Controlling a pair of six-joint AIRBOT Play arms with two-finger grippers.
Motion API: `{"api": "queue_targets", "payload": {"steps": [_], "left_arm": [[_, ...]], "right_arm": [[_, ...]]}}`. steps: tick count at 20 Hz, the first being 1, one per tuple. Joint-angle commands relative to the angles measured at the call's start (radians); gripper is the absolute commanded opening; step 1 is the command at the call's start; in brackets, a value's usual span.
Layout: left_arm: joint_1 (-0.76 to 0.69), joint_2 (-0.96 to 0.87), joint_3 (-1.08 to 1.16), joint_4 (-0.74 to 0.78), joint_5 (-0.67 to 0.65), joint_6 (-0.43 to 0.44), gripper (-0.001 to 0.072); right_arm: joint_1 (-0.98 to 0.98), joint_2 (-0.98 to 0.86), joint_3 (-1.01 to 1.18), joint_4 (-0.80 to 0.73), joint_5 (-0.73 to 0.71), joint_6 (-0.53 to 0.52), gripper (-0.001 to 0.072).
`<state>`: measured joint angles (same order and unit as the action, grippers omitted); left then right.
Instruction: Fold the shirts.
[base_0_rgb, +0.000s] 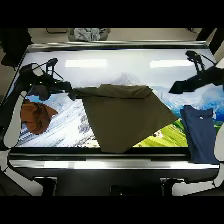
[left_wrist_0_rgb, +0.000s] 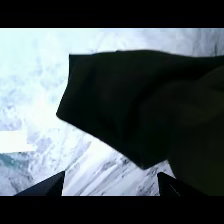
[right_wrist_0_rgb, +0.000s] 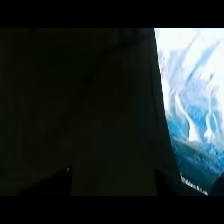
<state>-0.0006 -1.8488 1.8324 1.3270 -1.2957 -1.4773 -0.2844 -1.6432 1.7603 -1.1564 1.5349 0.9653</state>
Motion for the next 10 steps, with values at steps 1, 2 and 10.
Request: {"api": "queue_targets", "payload": {"steps": [1,2,10], "left_arm": [[0.044,0.015,-0.07,-0.085,-0.215,0.013,0.0713],[0.042,0.021,-0.134,-0.141,-0.225,0.04,0.0713],[-0.08,0.042,-0.502,-0.473,-0.031,0.163,0.0711]], "right_arm": [[-0.034,0.09,-0.146,-0.074,0.166,0.011,0.0609],[-0.034,0.129,-0.246,-0.048,0.126,0.011,0.0609],[-0.034,0.285,-0.783,0.129,-0.072,-0.021,0.0649]]}}
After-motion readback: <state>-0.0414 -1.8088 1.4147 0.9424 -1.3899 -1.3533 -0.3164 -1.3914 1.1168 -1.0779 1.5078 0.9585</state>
